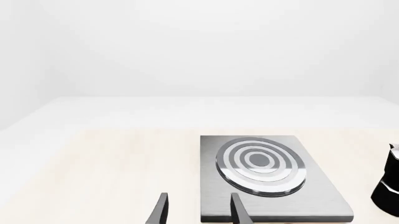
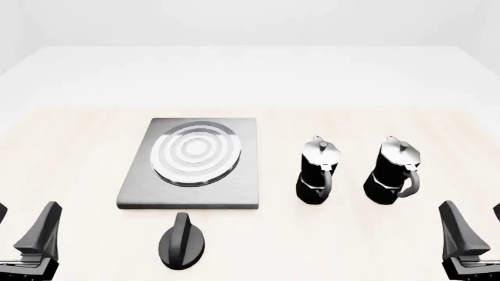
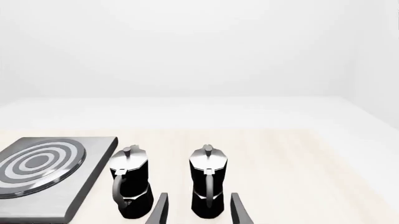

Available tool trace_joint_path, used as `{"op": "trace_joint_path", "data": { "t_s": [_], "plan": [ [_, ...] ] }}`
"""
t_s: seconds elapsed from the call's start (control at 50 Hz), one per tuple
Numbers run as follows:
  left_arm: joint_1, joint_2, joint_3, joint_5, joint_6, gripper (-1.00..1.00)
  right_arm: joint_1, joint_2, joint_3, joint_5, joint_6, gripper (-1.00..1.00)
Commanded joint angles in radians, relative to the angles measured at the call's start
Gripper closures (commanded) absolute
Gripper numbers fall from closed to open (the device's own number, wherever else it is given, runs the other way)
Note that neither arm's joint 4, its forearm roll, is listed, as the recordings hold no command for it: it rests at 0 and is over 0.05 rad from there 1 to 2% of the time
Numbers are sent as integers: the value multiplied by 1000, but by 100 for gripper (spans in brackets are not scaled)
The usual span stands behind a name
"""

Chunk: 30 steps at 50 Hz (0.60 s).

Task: Turn off the stove.

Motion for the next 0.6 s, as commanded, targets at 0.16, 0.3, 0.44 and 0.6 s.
{"op": "trace_joint_path", "data": {
  "t_s": [0.16, 0.3, 0.44, 0.6],
  "plan": [
    [0, 4, -3, -1, 0, -100, -9, 68, 6, -50, -6, -100],
    [0, 4, -3, -1, 0, -100, -11, 94, 7, -62, -4, -100],
    [0, 4, -3, -1, 0, -100, -18, 152, 7, -100, -5, -100],
    [0, 4, -3, -1, 0, -100, -22, 246, -64, -97, -39, -100]
  ]
}}
